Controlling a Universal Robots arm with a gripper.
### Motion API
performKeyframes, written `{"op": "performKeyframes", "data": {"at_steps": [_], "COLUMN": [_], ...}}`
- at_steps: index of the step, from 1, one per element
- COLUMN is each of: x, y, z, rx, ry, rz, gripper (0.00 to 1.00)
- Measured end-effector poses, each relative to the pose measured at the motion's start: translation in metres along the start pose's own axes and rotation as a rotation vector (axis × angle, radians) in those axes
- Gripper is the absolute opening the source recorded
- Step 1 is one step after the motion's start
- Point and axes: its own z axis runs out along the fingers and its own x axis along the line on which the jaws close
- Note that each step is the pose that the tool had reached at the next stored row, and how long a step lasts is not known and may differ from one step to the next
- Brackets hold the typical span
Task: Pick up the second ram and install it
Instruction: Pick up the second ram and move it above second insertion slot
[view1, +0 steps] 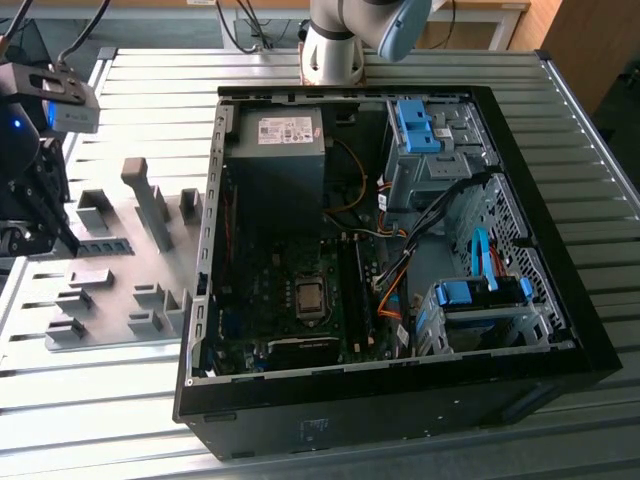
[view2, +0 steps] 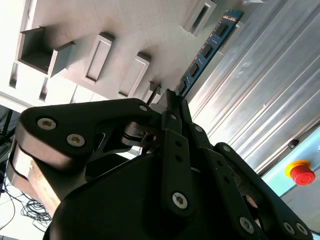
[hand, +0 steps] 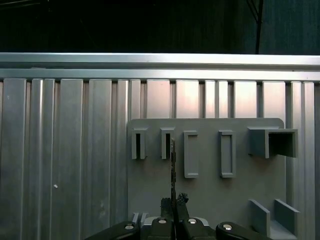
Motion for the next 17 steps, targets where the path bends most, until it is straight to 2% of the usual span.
{"op": "performKeyframes", "data": {"at_steps": [17], "x": [0.0], "y": [0.0001], "z": [-0.0078], "rx": [0.0002], "ry": [-0.0002], "rz": [0.0], "gripper": [0.14]}}
